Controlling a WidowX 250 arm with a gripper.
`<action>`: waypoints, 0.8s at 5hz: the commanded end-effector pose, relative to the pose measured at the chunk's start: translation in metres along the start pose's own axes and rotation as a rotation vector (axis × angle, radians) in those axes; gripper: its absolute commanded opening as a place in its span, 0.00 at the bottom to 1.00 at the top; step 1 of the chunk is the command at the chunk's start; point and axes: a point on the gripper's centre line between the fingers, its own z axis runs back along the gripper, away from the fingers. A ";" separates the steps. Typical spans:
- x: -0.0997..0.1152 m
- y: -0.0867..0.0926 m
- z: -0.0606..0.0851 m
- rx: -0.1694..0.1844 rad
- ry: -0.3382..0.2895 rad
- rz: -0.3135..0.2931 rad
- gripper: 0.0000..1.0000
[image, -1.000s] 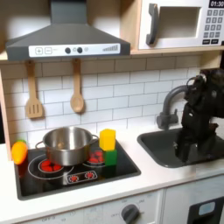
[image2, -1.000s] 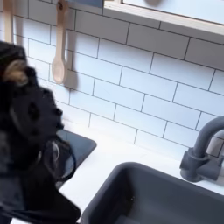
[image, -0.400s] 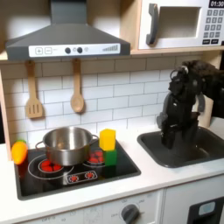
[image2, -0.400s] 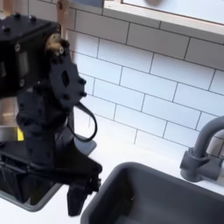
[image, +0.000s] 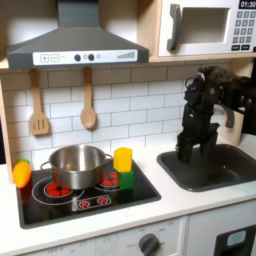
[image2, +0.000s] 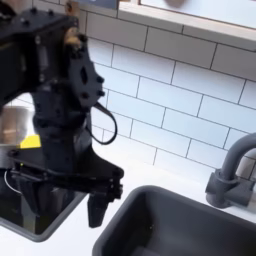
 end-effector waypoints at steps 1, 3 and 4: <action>0.016 -0.005 -0.007 0.000 0.004 -0.006 1.00; 0.039 -0.013 -0.018 0.018 0.021 -0.018 1.00; 0.049 -0.016 -0.025 0.050 0.011 -0.046 1.00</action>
